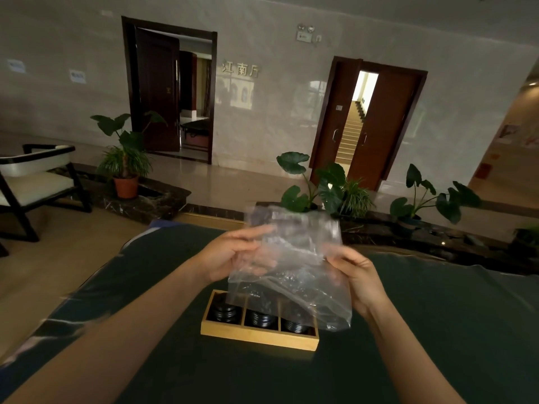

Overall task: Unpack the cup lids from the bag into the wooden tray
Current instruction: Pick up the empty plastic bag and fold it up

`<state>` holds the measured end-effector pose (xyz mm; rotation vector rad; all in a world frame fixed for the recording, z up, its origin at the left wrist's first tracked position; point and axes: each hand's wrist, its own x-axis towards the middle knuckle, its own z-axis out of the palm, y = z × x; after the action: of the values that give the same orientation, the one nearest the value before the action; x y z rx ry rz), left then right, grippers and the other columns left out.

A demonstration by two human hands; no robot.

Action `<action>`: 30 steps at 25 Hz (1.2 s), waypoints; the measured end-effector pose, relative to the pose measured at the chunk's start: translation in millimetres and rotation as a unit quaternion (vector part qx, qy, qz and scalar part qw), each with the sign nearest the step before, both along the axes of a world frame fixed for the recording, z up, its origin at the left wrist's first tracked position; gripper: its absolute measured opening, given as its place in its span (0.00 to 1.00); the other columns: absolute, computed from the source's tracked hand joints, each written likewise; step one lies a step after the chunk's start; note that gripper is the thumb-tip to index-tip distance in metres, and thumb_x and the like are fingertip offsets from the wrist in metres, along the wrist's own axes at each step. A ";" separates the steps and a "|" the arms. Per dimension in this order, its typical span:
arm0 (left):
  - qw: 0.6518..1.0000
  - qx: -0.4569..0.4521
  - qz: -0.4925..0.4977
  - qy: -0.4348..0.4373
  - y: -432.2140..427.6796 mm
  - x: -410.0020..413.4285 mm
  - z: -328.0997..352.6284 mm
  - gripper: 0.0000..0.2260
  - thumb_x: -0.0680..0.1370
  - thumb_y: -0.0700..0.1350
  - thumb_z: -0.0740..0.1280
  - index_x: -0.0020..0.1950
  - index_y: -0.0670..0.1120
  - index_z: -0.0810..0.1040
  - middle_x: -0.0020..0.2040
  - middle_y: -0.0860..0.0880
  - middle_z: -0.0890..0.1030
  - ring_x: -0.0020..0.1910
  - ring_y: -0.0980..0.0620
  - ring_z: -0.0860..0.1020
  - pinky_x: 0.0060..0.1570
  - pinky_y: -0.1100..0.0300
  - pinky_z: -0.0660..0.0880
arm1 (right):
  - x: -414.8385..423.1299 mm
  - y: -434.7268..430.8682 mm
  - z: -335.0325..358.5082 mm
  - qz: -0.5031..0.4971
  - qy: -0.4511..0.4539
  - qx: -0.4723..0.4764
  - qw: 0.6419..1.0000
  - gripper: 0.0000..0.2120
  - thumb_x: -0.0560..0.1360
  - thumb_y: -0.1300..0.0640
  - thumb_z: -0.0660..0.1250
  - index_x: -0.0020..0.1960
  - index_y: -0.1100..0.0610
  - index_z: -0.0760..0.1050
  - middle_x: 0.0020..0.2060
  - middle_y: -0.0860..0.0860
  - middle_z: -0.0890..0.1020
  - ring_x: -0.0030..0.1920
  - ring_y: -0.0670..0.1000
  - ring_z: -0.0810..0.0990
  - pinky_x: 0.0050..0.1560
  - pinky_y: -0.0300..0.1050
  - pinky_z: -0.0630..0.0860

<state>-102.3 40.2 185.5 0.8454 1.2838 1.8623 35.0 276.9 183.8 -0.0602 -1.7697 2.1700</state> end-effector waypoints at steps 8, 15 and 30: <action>0.942 -0.099 0.181 0.265 1.2 36.2 -3.3 0.24 0.77 0.30 0.59 0.35 0.54 0.84 0.40 0.54 0.85 0.46 0.57 0.83 0.44 0.66 0.78 | 11.6 -0.2 -36.6 0.009 -0.119 -0.084 0.989 0.09 0.76 0.61 0.63 0.52 0.61 0.80 0.54 0.61 0.81 0.51 0.58 0.83 0.49 0.54 0.81; 0.866 -0.033 0.182 0.465 4.6 49.1 -11.5 0.16 0.75 0.28 0.61 0.40 0.44 0.84 0.52 0.52 0.82 0.57 0.59 0.79 0.56 0.64 0.76 | 34.5 -16.1 -49.3 0.147 -0.211 -0.112 0.960 0.25 0.68 0.47 0.74 0.62 0.55 0.77 0.59 0.58 0.81 0.58 0.58 0.80 0.49 0.51 0.80; 0.988 -0.150 -0.002 -0.028 5.9 26.6 -58.4 0.52 0.63 0.60 0.76 0.76 0.61 0.44 0.76 0.47 0.60 0.67 0.47 0.71 0.68 0.48 0.66 | 43.9 -35.4 -61.5 -0.152 -0.087 0.080 0.981 0.11 0.71 0.66 0.71 0.47 0.52 0.80 0.41 0.53 0.86 0.42 0.54 0.85 0.38 0.41 0.81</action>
<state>-75.7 46.1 127.1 0.6295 1.4780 1.6224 79.0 241.5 122.3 -0.4618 -1.8807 1.8481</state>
